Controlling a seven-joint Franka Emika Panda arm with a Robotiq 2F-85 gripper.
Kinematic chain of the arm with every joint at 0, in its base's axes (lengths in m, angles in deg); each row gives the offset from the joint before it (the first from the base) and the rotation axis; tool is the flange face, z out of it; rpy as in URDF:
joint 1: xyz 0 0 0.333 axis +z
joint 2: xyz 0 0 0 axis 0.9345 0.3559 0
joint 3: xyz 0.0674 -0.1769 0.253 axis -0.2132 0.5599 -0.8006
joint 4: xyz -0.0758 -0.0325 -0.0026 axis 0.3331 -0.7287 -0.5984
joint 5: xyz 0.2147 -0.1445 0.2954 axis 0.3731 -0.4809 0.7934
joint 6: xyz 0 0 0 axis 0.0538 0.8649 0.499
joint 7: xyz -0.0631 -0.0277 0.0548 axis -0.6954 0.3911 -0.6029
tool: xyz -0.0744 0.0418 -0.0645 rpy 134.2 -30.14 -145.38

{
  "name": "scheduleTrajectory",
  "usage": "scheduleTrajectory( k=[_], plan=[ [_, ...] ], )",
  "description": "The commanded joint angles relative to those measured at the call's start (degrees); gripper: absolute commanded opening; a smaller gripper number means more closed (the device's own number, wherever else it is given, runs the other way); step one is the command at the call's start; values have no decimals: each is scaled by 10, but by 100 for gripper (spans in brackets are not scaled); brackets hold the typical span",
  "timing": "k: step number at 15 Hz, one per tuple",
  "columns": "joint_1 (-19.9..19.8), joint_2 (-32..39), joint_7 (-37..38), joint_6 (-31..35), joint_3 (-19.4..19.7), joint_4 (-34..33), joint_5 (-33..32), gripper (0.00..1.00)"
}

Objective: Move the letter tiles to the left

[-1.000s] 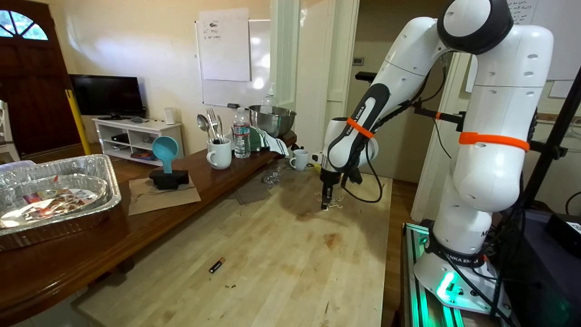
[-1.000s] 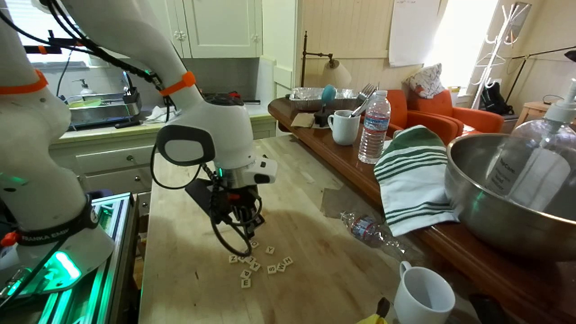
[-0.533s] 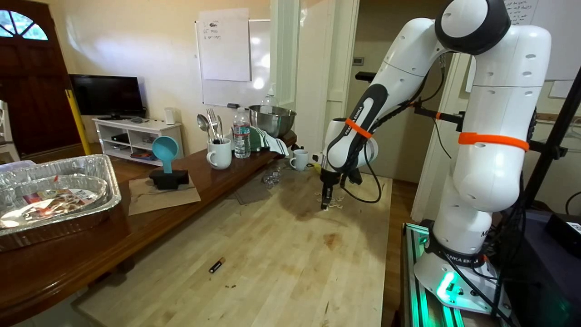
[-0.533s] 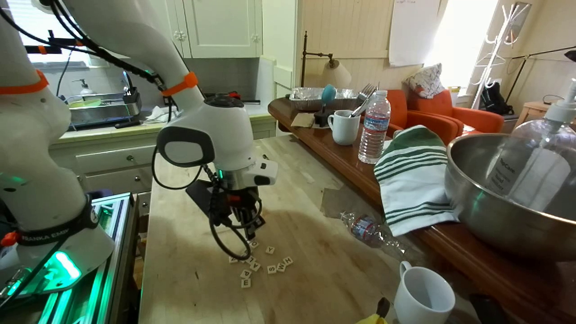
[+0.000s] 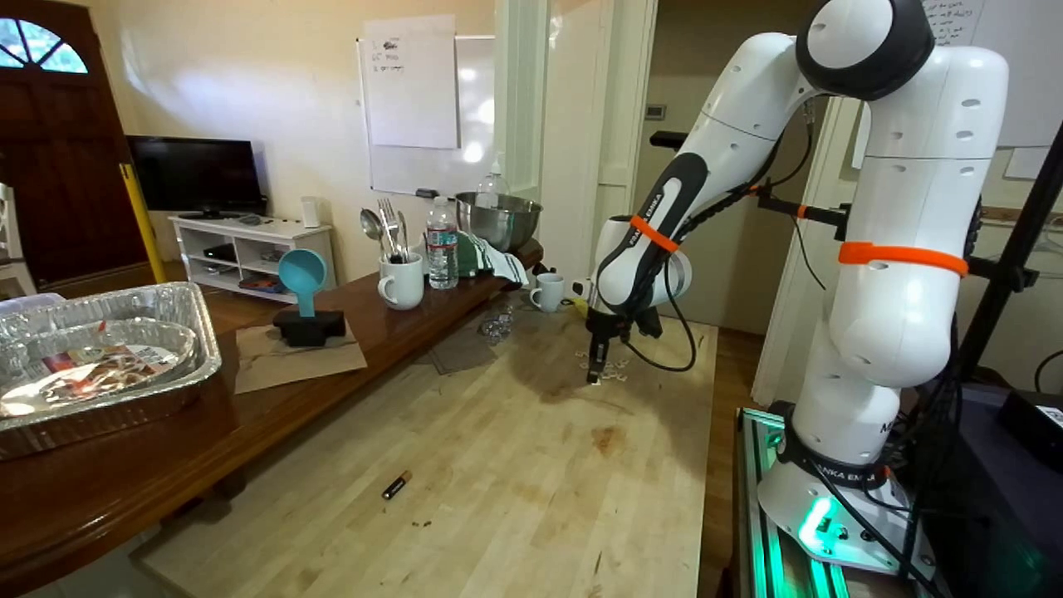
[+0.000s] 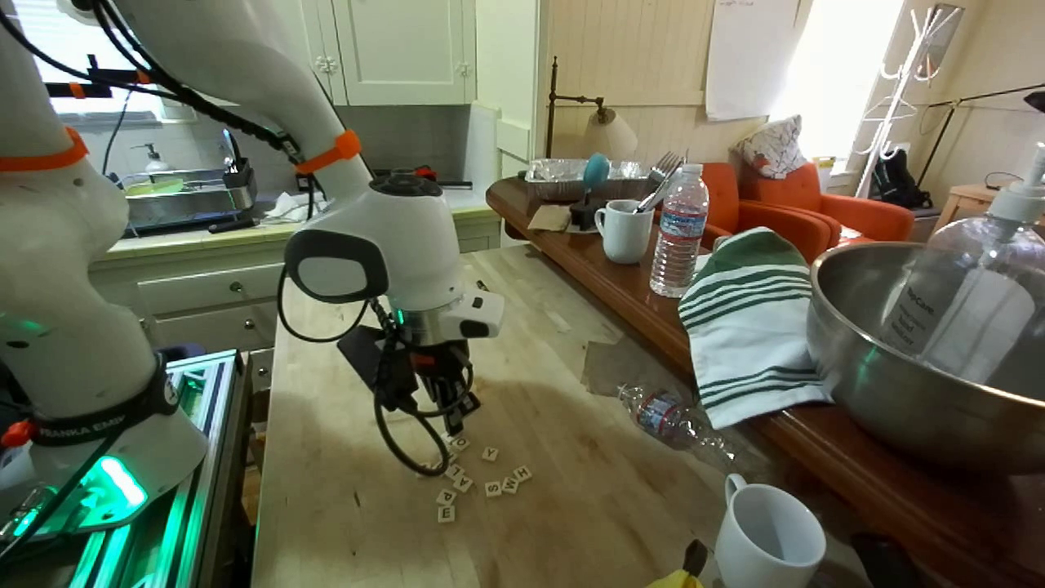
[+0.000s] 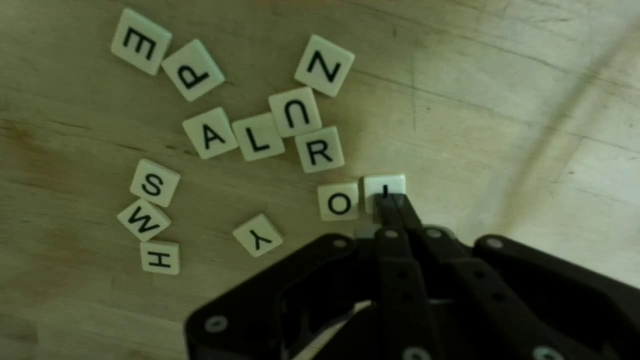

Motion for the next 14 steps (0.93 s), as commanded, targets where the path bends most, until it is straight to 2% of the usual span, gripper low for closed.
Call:
scheduleTrajectory(
  k=[1,13,14],
  plan=[
    [10,39,5,17,-14,0,21,0],
    [39,57,122,20,-39,-3,-18,0],
    [26,56,143,19,-57,-3,-28,0]
  ],
)
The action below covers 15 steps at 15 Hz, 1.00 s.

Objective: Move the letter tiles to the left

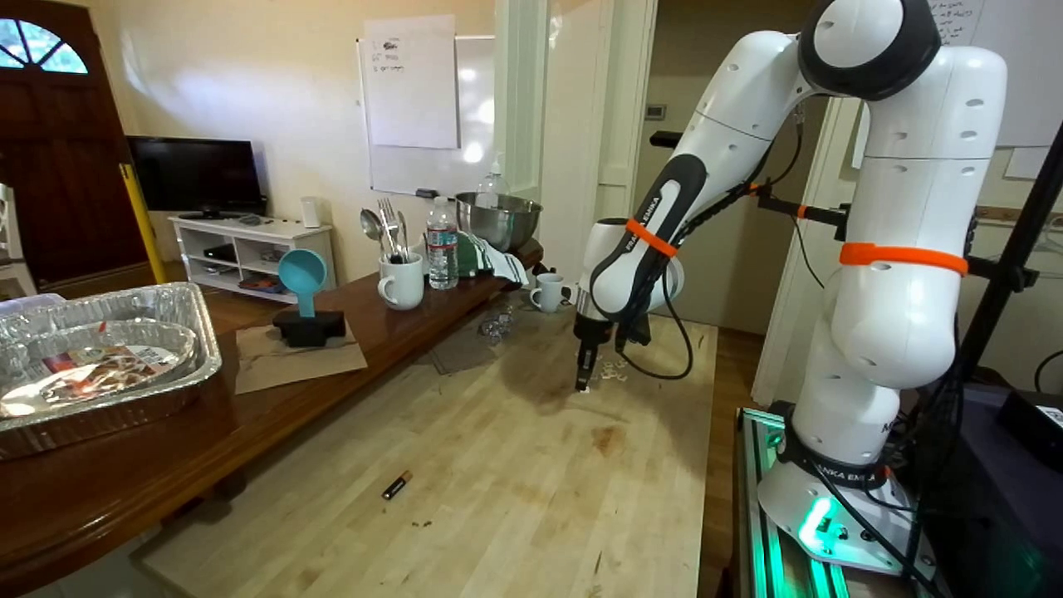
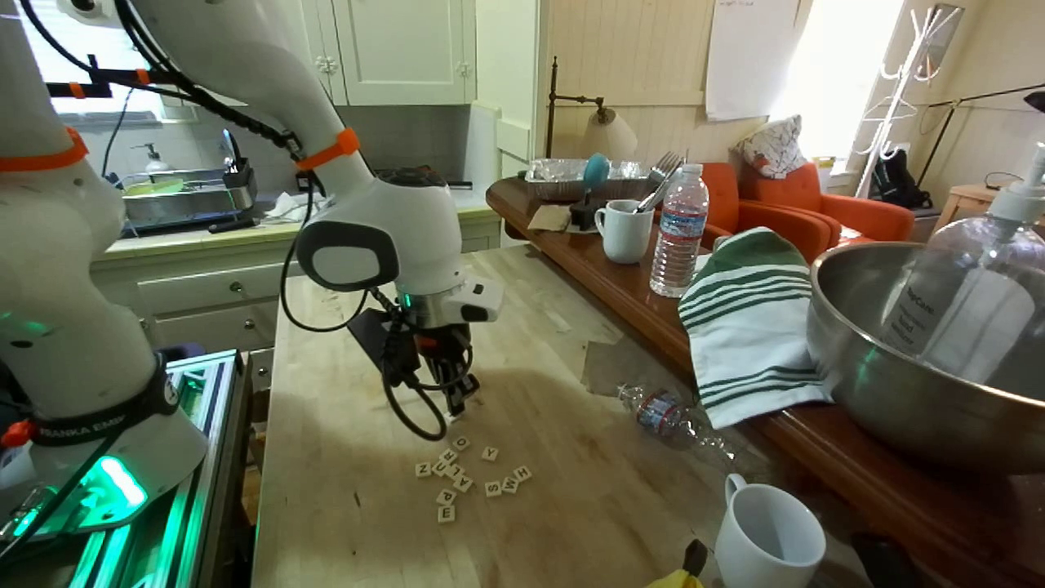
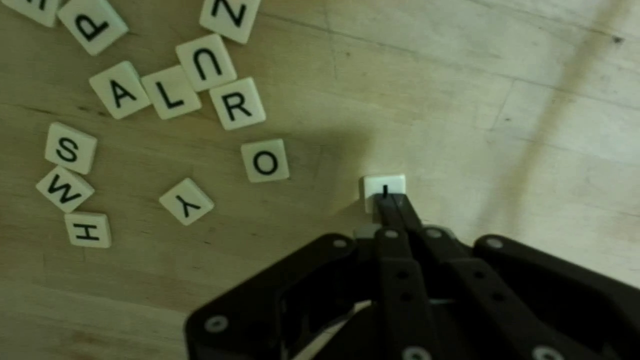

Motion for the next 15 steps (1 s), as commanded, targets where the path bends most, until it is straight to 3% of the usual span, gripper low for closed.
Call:
scheduleTrajectory(
  k=[1,7,15],
  plan=[
    [5,53,73,17,-33,0,-24,0],
    [12,52,145,12,-58,0,-61,0],
    [25,49,185,2,-87,-1,-62,0]
  ],
)
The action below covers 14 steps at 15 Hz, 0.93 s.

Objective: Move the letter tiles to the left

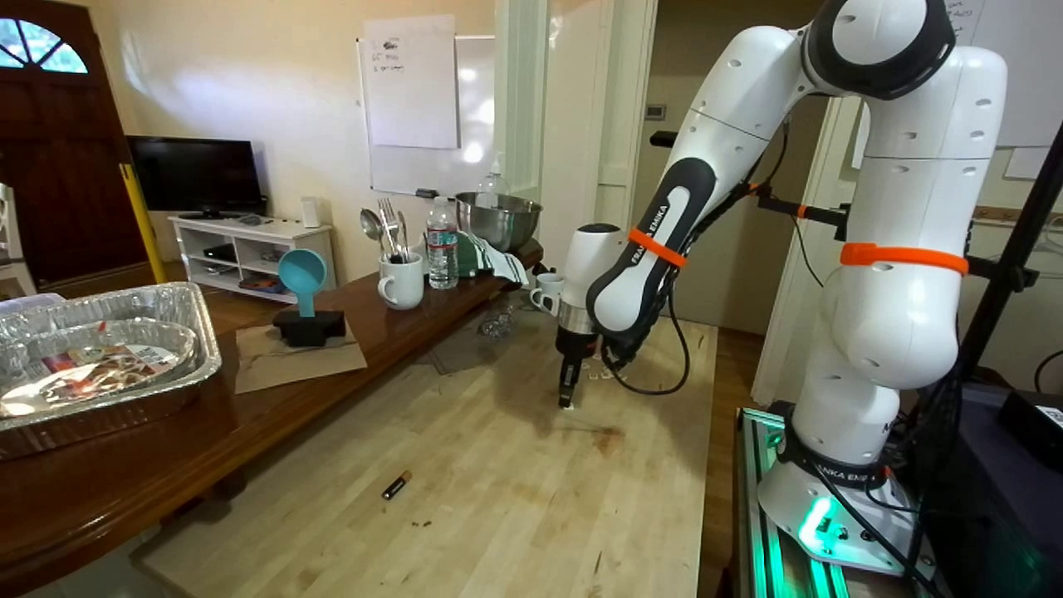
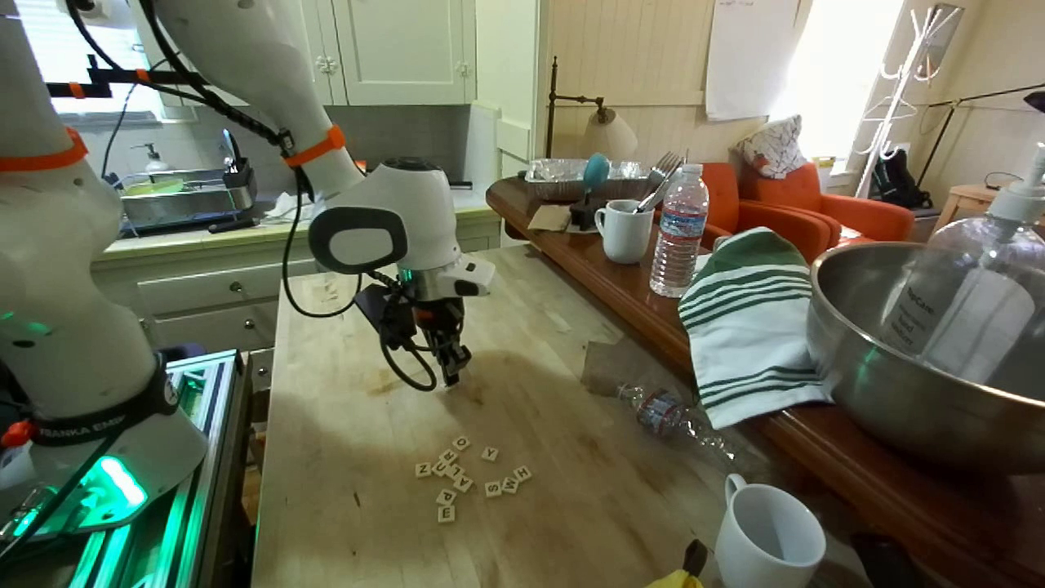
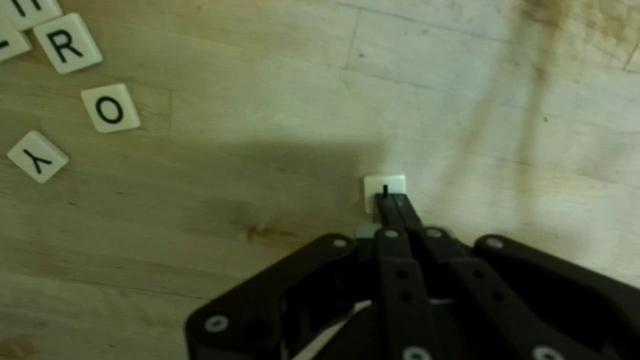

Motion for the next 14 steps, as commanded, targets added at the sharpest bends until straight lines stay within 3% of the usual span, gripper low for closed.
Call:
scheduleTrajectory(
  k=[1,8,14],
  plan=[
    [13,44,32,-2,-14,0,-4,0],
    [7,8,43,-17,-6,0,-19,0],
    [7,-18,18,-26,-17,0,22,0]
  ],
)
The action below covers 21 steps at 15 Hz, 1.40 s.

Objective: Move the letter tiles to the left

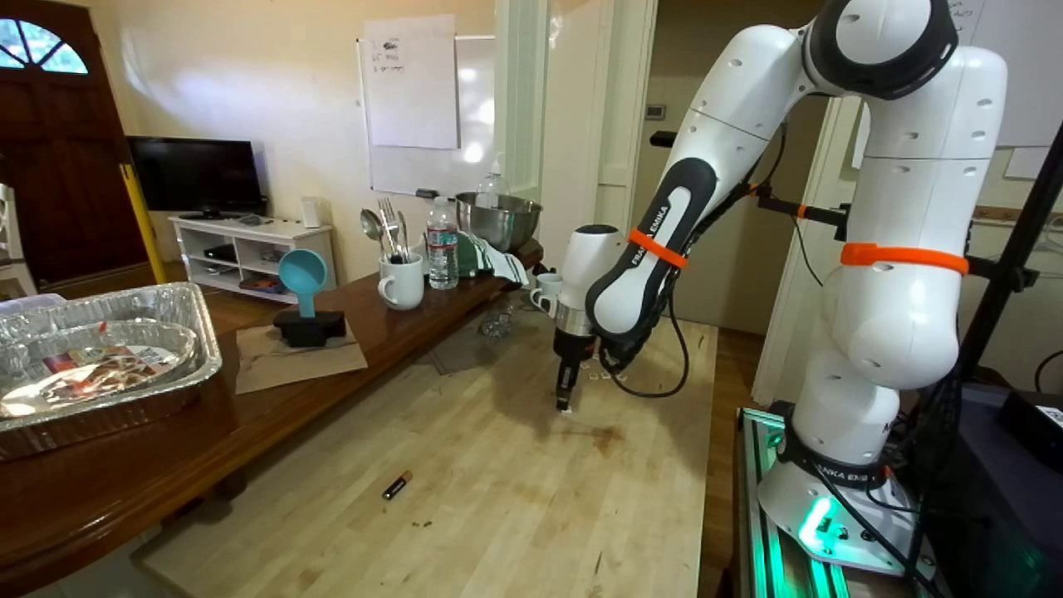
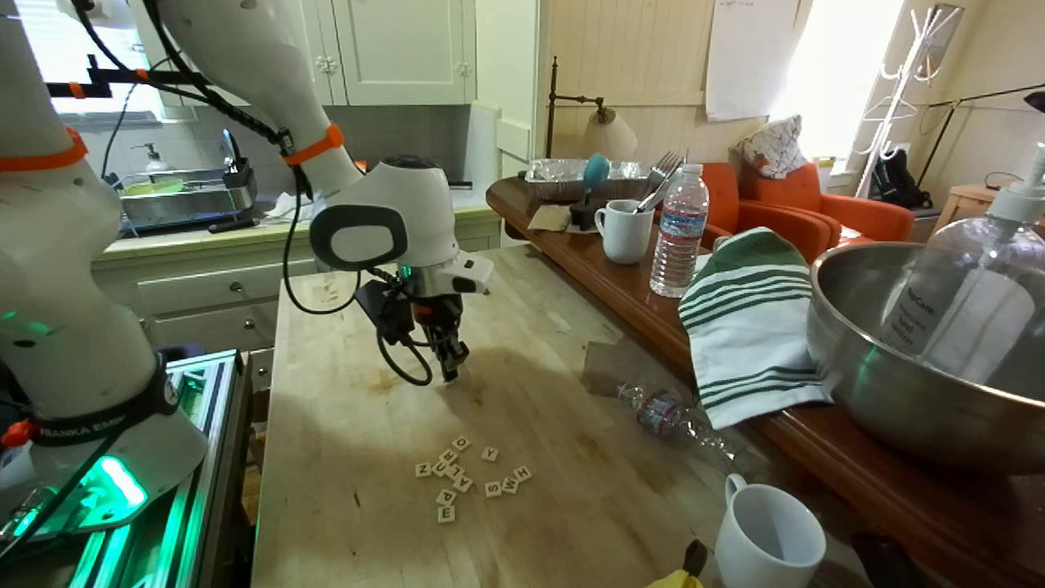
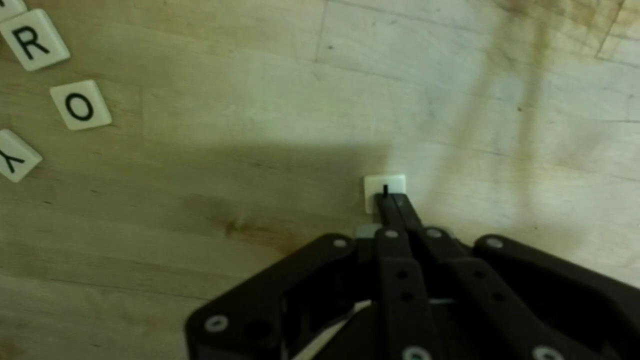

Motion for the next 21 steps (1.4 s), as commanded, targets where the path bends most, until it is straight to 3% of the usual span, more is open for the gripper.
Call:
scheduleTrajectory(
  k=[1,13,21],
  plan=[
    [2,-22,-3,-28,-7,0,21,0],
    [-21,-99,-4,-101,39,4,-32,0],
    [-60,-82,-118,-79,102,-1,-80,0]
  ],
)
